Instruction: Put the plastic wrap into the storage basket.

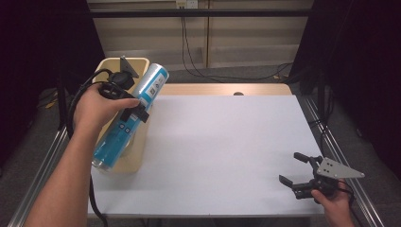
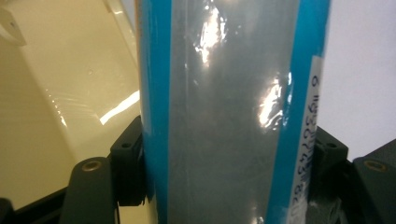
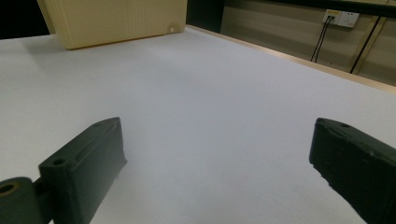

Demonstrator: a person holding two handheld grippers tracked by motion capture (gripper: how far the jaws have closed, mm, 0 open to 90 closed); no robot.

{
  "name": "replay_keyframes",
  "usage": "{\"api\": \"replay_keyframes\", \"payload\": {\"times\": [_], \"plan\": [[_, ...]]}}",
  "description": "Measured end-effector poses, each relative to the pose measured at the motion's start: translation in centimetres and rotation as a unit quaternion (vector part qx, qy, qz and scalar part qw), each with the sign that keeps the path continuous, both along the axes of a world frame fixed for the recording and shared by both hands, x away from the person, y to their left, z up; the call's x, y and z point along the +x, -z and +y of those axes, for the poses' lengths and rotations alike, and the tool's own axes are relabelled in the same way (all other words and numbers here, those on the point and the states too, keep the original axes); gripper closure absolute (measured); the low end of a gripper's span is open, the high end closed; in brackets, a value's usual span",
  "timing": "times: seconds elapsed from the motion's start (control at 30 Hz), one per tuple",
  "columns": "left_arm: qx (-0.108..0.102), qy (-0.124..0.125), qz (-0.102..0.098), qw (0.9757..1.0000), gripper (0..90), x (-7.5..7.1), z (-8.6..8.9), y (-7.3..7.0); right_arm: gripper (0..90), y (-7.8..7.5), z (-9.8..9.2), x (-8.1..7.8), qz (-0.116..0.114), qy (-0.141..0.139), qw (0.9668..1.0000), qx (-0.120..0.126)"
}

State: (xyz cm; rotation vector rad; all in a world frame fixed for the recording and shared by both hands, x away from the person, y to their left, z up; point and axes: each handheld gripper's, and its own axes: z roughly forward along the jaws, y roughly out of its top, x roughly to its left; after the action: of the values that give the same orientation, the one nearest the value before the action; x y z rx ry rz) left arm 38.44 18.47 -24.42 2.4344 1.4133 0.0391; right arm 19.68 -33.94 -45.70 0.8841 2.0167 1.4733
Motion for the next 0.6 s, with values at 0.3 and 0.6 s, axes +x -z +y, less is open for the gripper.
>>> {"api": "replay_keyframes", "payload": {"times": [0.3, 0.6], "plan": [[0.001, -0.040, 0.001, 0.9992, 32.3, 0.1, 1.5, 0.1, 2.6, 0.0, 0.0, 0.0, 0.001, 0.001, 1.0000, 0.001], [0.001, -0.067, 0.000, 0.9978, 32.2, 0.3, 2.7, 0.3, 2.6, 0.0, 0.1, 0.0, 0.001, 0.000, 1.0000, 0.002]]}}
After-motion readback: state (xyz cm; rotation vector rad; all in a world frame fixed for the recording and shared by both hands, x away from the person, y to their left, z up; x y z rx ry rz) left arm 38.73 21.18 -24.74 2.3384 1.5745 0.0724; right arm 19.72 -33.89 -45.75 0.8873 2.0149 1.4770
